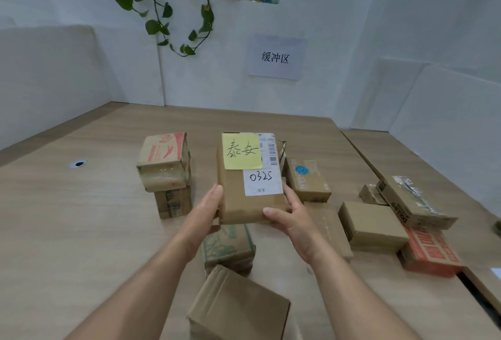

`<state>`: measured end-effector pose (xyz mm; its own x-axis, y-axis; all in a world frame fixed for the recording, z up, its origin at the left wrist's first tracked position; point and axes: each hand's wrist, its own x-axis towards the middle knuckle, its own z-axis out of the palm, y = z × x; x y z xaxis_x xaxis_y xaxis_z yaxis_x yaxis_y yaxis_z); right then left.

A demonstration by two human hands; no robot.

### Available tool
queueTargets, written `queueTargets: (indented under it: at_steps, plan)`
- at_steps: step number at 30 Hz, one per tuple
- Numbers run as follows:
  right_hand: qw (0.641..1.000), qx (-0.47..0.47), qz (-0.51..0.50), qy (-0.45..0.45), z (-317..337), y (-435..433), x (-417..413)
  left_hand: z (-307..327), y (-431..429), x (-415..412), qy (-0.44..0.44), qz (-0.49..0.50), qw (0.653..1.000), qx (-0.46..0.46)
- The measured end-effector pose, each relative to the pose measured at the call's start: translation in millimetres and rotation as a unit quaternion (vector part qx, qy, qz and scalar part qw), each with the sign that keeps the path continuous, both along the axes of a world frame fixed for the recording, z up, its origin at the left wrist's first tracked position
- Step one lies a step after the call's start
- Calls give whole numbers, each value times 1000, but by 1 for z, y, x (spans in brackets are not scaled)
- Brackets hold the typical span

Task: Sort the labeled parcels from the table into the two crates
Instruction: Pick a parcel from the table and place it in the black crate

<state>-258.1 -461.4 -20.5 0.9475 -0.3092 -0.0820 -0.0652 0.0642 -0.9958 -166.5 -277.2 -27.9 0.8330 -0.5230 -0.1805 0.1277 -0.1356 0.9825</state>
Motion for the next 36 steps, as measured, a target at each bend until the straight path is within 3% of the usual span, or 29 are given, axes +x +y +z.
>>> queueTargets:
  at_steps: [9, 13, 20, 25, 28, 36]
  plan:
    - [987, -9, 154, 34, 13, 24, 1, 10, 60, -29, 3, 42, 995, -96]
    - [976, 0, 215, 32, 10, 35, -1, 13, 71, -48, -9, 70, 993, -97]
    - [972, 7, 233, 18, 1, 40, -13, 10, 74, -92, -40, 136, 989, -47]
    - [963, 27, 267, 24, -17, 51, -20, 4, 98, -127, -57, 198, 978, 40]
    - [955, 22, 293, 25, -31, 66, -21, 4, 125, -155, -64, 267, 954, 122]
    - [915, 38, 400, 29, -38, 135, -26, 5, 197, -232, -143, 381, 820, 402]
